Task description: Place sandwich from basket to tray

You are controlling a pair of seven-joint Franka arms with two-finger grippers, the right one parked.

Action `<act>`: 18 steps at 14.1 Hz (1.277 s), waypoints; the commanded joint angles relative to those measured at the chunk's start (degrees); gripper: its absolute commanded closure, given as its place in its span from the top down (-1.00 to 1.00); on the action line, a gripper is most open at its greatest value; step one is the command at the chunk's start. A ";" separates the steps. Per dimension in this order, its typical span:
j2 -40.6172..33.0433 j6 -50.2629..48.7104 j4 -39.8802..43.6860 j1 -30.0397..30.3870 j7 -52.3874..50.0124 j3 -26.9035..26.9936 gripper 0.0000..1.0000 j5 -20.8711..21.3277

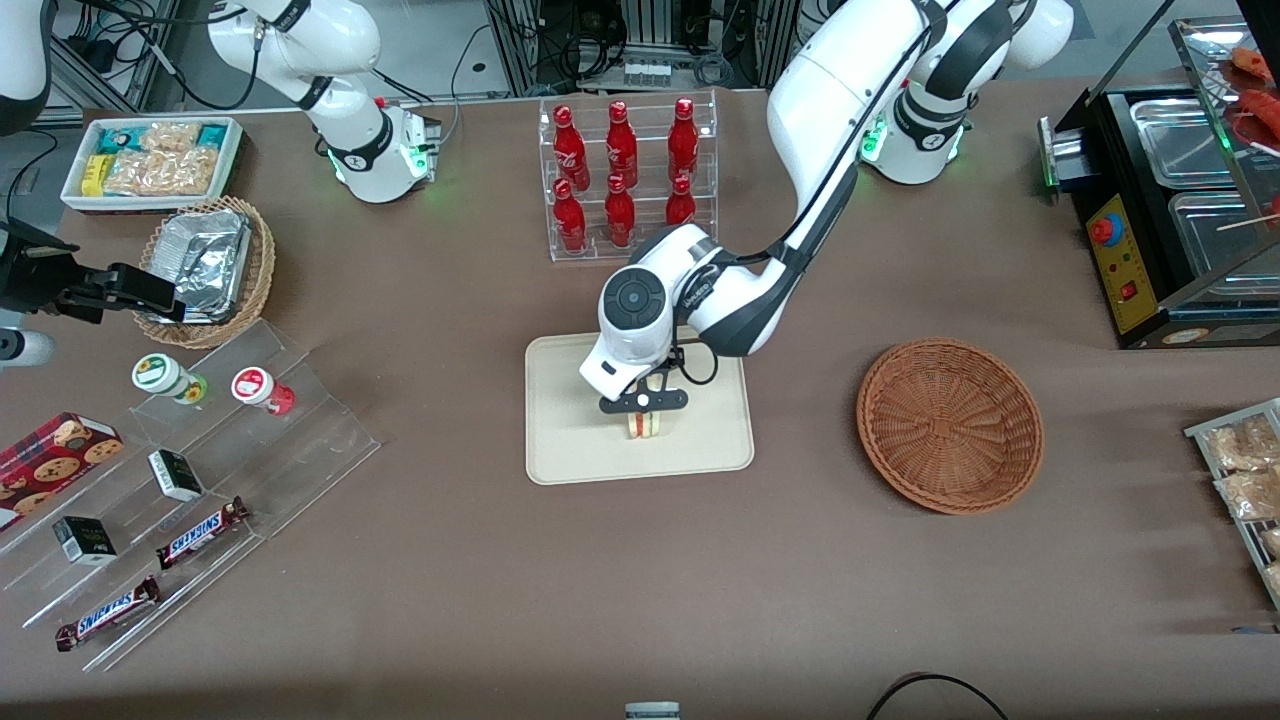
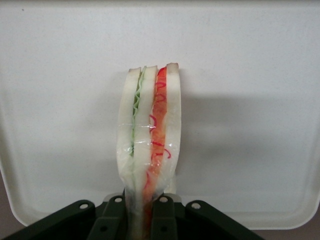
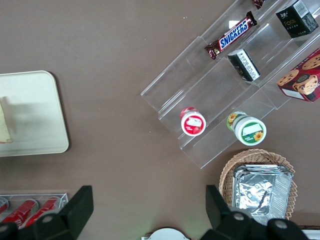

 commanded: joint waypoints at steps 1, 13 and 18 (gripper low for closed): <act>1.86 -0.77 2.44 -0.46 -2.10 0.32 -1.00 1.28; -1.47 -6.55 5.87 0.07 -3.59 0.32 1.00 4.70; -7.88 -11.47 4.38 3.40 3.06 -0.29 1.00 3.14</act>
